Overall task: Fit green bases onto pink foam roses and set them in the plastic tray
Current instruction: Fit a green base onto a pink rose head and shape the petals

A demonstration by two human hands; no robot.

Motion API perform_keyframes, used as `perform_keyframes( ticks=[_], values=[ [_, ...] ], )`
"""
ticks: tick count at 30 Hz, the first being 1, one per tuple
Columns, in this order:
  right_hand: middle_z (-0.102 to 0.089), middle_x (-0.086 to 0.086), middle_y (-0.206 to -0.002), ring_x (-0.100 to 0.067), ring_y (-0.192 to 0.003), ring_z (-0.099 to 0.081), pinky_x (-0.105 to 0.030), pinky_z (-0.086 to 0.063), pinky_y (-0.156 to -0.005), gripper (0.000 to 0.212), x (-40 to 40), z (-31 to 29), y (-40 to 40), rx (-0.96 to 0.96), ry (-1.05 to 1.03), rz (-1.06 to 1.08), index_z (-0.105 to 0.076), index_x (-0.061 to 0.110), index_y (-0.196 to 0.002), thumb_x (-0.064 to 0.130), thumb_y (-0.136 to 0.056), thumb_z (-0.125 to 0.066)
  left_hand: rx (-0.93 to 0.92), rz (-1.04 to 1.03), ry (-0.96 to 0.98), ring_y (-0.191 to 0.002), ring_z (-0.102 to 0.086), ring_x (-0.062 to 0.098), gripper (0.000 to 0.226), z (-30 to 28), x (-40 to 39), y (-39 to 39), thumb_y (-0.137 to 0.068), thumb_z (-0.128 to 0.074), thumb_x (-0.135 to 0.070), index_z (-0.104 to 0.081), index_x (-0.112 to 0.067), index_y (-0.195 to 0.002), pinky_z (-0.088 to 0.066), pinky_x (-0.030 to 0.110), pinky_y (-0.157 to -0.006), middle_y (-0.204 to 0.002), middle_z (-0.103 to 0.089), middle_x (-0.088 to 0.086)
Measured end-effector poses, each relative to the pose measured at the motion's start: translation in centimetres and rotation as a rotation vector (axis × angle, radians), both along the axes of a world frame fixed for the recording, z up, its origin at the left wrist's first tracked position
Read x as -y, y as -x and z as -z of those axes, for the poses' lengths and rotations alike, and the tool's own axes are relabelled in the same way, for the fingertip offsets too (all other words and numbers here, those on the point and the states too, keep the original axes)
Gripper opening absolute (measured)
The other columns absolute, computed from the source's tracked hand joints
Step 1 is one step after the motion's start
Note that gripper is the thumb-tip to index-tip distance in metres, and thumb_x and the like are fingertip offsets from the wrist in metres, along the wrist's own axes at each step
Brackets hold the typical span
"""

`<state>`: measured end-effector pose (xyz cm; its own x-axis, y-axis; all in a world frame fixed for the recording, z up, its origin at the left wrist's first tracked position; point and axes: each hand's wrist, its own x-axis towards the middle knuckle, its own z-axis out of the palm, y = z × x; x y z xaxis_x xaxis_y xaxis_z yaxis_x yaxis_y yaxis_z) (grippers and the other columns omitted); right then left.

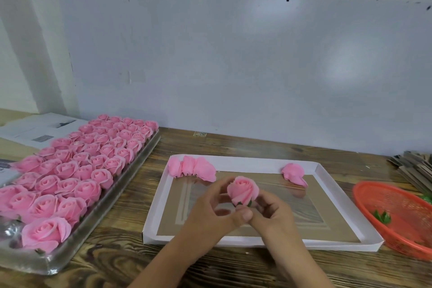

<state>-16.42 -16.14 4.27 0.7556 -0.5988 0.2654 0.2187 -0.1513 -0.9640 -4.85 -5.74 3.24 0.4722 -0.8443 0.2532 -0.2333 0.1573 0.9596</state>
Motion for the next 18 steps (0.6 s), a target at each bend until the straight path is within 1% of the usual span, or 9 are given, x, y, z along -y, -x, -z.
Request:
perform_keyframes(
  ticks=[2,4,5,6,9,13,15,17,18],
  values=[
    [-0.077,0.0,-0.092,-0.011,-0.092,-0.071,-0.017,-0.053,-0.074,0.037,0.3,0.3,-0.1,-0.032,0.057,0.051,-0.077,0.031,-0.094,0.001,-0.073,-0.078,0.031,-0.027,-0.026,-0.118,-0.064,0.011,0.049,-0.1,-0.1,0.1,-0.08,-0.082,-0.047,-0.063,-0.042,-0.125,-0.055,0.035,-0.096,-0.123,-0.07,-0.011],
    [-0.076,-0.005,-0.087,-0.019,-0.089,-0.07,-0.024,-0.056,-0.073,0.035,0.3,0.6,-0.2,-0.079,0.098,0.108,-0.078,0.025,-0.091,-0.004,-0.073,-0.076,0.023,-0.066,-0.032,-0.112,-0.066,0.008,0.041,0.0,-0.2,0.0,-0.079,-0.082,-0.04,-0.069,-0.04,-0.117,-0.056,0.032,-0.094,-0.116,-0.073,-0.011],
    [-0.075,-0.006,-0.086,-0.02,-0.088,-0.069,-0.029,-0.056,-0.076,0.032,0.3,0.7,-0.2,-0.1,0.128,0.122,-0.078,0.024,-0.091,-0.002,-0.073,-0.077,0.015,-0.094,-0.035,-0.109,-0.067,0.007,0.038,0.1,-0.1,0.0,-0.079,-0.083,-0.036,-0.07,-0.039,-0.115,-0.055,0.029,-0.092,-0.113,-0.074,-0.011],
    [-0.075,-0.004,-0.086,-0.018,-0.087,-0.069,-0.03,-0.056,-0.077,0.029,0.2,0.8,-0.2,-0.117,0.16,0.124,-0.077,0.025,-0.092,0.003,-0.074,-0.078,0.007,-0.123,-0.04,-0.106,-0.068,0.006,0.036,0.1,-0.2,-0.1,-0.079,-0.084,-0.032,-0.072,-0.037,-0.112,-0.055,0.027,-0.091,-0.11,-0.075,-0.012],
    [-0.075,0.002,-0.089,-0.012,-0.087,-0.068,-0.027,-0.056,-0.076,0.024,0.1,1.0,-0.3,-0.139,0.203,0.112,-0.077,0.03,-0.093,0.014,-0.075,-0.081,-0.012,-0.16,-0.048,-0.102,-0.069,0.007,0.033,0.1,-0.2,-0.1,-0.079,-0.085,-0.024,-0.074,-0.031,-0.11,-0.055,0.026,-0.091,-0.104,-0.076,-0.011],
    [-0.075,0.006,-0.087,-0.007,-0.083,-0.067,-0.028,-0.055,-0.079,0.027,0.0,1.2,-0.6,-0.179,0.199,0.12,-0.074,0.029,-0.099,0.014,-0.077,-0.079,0.017,-0.192,-0.046,-0.099,-0.071,0.009,0.03,-0.1,-0.4,-0.3,-0.079,-0.086,-0.028,-0.076,-0.032,-0.107,-0.057,0.027,-0.088,-0.1,-0.077,-0.011],
    [-0.074,0.009,-0.092,-0.006,-0.085,-0.067,-0.028,-0.054,-0.082,0.03,0.0,1.3,-0.6,-0.214,0.207,0.094,-0.07,0.031,-0.106,0.018,-0.08,-0.077,0.016,-0.209,-0.054,-0.096,-0.071,0.009,0.028,-0.4,-0.8,-0.5,-0.076,-0.086,-0.031,-0.077,-0.037,-0.102,-0.057,0.024,-0.085,-0.098,-0.077,-0.012],
    [-0.073,0.007,-0.098,-0.006,-0.087,-0.067,-0.029,-0.054,-0.084,0.035,0.2,1.4,-0.7,-0.236,0.205,0.08,-0.065,0.031,-0.113,0.018,-0.082,-0.076,0.017,-0.245,-0.058,-0.095,-0.071,0.008,0.03,-0.7,-1.9,-0.8,-0.074,-0.088,-0.029,-0.077,-0.042,-0.099,-0.056,0.02,-0.081,-0.096,-0.077,-0.013],
    [-0.072,0.005,-0.099,-0.004,-0.086,-0.066,-0.03,-0.055,-0.085,0.038,0.2,1.4,-0.7,-0.24,0.189,0.087,-0.064,0.031,-0.114,0.013,-0.082,-0.076,0.01,-0.26,-0.065,-0.094,-0.071,0.008,0.031,-0.8,-2.7,-0.9,-0.073,-0.089,-0.025,-0.077,-0.04,-0.098,-0.056,0.021,-0.081,-0.096,-0.078,-0.011]
  ],
)
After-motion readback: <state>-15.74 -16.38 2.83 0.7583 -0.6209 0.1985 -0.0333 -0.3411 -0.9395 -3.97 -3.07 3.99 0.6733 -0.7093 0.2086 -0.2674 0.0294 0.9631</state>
